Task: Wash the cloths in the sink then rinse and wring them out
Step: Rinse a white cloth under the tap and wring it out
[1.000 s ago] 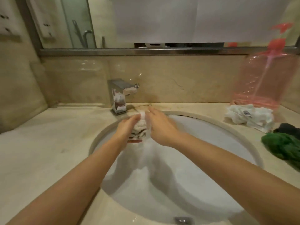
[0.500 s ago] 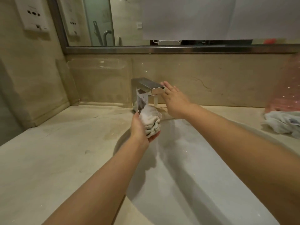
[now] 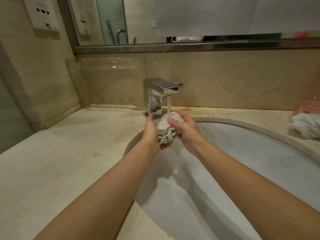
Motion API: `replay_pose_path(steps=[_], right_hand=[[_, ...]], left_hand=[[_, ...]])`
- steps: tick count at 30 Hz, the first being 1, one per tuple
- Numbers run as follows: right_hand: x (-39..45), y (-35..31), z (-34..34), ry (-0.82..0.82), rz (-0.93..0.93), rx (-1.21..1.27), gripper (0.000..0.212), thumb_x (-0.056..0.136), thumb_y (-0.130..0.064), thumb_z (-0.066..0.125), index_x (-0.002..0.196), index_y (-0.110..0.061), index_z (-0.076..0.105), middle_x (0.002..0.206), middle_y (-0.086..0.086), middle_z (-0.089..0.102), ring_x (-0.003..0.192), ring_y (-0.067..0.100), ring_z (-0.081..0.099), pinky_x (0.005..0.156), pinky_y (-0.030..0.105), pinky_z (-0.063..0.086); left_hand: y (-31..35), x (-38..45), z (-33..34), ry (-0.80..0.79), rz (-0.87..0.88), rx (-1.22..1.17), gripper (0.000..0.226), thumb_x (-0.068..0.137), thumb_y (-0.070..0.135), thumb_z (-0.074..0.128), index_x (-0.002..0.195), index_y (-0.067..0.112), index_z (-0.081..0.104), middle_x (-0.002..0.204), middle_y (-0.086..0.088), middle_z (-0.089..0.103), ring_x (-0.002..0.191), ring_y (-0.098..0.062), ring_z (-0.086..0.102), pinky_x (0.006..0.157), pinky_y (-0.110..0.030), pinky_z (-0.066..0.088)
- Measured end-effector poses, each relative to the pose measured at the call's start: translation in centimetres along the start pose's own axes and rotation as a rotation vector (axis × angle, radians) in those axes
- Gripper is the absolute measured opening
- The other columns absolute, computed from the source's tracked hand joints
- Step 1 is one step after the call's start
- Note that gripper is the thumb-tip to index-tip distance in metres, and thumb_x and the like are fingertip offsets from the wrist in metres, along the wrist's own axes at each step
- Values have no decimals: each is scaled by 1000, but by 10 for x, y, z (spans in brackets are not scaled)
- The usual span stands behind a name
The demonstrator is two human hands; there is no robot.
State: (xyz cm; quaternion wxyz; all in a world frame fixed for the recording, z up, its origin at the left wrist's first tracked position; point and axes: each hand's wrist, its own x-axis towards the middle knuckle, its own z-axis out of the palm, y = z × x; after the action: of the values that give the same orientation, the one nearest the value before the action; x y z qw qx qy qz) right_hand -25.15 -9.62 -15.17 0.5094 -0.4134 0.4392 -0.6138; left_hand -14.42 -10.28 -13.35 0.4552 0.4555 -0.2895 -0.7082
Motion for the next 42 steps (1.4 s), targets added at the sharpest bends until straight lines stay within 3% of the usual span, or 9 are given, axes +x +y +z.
replay_pose_path(steps=[4, 10, 13, 17, 26, 32, 35, 38, 42], right_hand=[[-7, -1, 3, 218, -109, -89, 56, 71, -21, 85, 117, -21, 52, 110, -1, 60, 94, 12, 62, 67, 14, 50], [-4, 1, -1, 350, -40, -161, 39, 75, -49, 76, 96, -19, 61, 100, 1, 69, 91, 17, 66, 80, 30, 54], [-2, 4, -2, 258, 85, 32, 43, 82, -52, 68, 100, -13, 66, 99, 6, 72, 85, 18, 69, 66, 31, 57], [-12, 24, 7, 82, 124, -39, 60, 84, -66, 53, 126, -23, 52, 114, 0, 65, 92, 15, 63, 66, 31, 55], [-14, 17, 8, 108, -213, -190, 107, 32, -88, 69, 120, -33, 41, 120, 7, 53, 107, 21, 59, 89, 37, 54], [-23, 23, 18, 147, -381, -377, 56, 79, -32, 77, 126, -23, 48, 102, -10, 58, 95, 7, 59, 82, 19, 50], [-20, 20, 21, 252, -170, -254, 28, 94, -39, 58, 114, -19, 52, 103, -4, 62, 99, 20, 62, 80, 35, 53], [-15, 17, 13, 329, 84, -114, 40, 98, -51, 42, 113, -18, 58, 116, 4, 62, 104, 28, 60, 59, 32, 50], [-8, 12, 0, 441, 175, 100, 40, 97, -55, 40, 109, -23, 62, 111, 5, 66, 102, 29, 62, 84, 43, 54]], left_hand=[[-2, 2, -4, 36, 115, 4, 38, 90, 45, 59, 86, 8, 64, 56, -3, 60, 39, -11, 52, 41, -18, 41], [-6, 0, 0, 130, 314, -6, 38, 76, 16, 80, 106, -2, 65, 83, -9, 70, 64, -13, 67, 58, -20, 53], [-4, -3, 0, 200, 456, 5, 48, 77, 17, 79, 120, 3, 61, 105, -10, 70, 89, -18, 68, 79, -27, 56], [1, -12, 3, 245, 516, -10, 19, 84, 22, 74, 100, 14, 70, 88, 1, 70, 89, -15, 67, 90, -34, 55], [7, -2, 0, 495, 708, 16, 10, 83, 28, 75, 80, 22, 67, 81, 6, 69, 76, -8, 66, 64, -12, 52], [10, 3, -6, 540, 689, -54, 13, 87, 27, 71, 85, 16, 65, 82, 4, 66, 82, -14, 65, 78, -25, 53], [13, 5, -9, 504, 612, -153, 21, 91, 26, 63, 73, 17, 63, 77, 1, 64, 77, -18, 62, 76, -30, 52], [15, 6, -8, 394, 436, -238, 24, 90, 23, 55, 68, 17, 63, 75, -2, 65, 76, -23, 64, 74, -33, 53], [10, 5, -5, 178, 271, -167, 28, 96, 34, 46, 88, 15, 64, 89, -4, 67, 75, -20, 64, 58, -26, 55]])
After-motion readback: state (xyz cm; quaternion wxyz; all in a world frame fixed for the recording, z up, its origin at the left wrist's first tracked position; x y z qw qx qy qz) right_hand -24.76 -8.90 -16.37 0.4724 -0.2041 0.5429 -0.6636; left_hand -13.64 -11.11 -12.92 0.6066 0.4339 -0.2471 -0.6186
